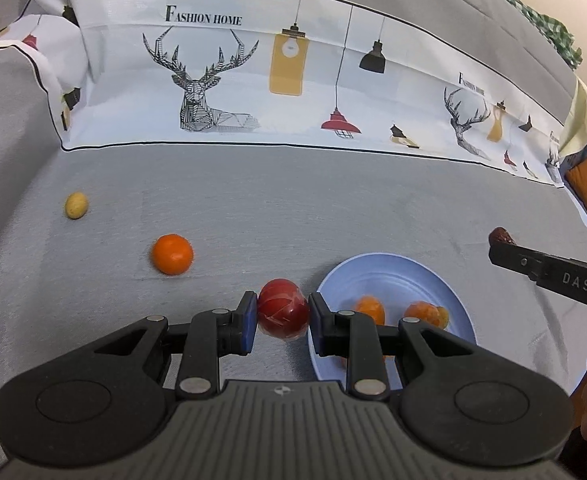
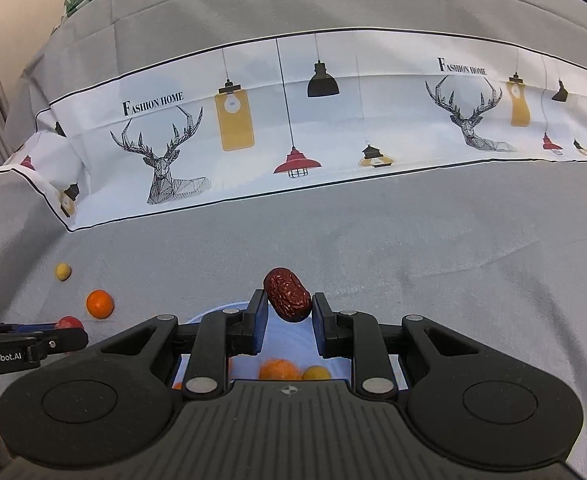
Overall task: Organize fruits
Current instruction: 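Carry the plum in the left tool and date in the right over the plate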
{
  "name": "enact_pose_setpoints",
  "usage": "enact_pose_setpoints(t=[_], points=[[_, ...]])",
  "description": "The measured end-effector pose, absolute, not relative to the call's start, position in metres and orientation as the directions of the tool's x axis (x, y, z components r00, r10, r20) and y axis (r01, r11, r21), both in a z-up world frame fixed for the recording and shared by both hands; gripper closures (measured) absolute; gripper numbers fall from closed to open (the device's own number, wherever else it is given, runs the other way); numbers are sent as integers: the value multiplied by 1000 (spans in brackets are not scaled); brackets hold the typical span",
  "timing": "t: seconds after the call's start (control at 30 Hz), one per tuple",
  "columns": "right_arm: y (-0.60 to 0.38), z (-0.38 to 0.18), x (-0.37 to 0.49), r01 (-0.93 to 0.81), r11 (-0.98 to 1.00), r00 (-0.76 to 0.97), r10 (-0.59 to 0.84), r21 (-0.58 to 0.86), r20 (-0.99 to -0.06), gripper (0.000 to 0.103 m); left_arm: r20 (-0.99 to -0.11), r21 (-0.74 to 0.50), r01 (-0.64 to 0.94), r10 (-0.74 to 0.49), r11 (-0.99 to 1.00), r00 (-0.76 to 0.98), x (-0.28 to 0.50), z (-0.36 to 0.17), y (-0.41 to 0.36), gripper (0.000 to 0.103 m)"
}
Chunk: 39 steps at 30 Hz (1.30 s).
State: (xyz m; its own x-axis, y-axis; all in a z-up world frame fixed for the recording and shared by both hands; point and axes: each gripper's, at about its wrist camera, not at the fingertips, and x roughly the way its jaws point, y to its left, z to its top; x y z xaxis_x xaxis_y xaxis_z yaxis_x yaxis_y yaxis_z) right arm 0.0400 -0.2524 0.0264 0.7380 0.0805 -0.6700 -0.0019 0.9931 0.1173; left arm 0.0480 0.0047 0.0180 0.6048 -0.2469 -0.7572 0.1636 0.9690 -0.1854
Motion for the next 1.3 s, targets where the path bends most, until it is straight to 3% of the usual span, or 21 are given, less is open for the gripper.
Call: enact_pose_setpoints(t=[0.43,0.8,1.3], points=[[-250,25,42,-18,994,734,85,106,-674,78,-760,-197,193,-274,961,590,52,14,-6,73],[-249,24,44,-39,994,726,97,101,-681,78,-778,-252,397,-429,882,459,39,0,-44,73],[-235,16,45,-104,991,690,135,87,-711,78,-795,-257,467,-459,846,396,34,-10,-59,73]])
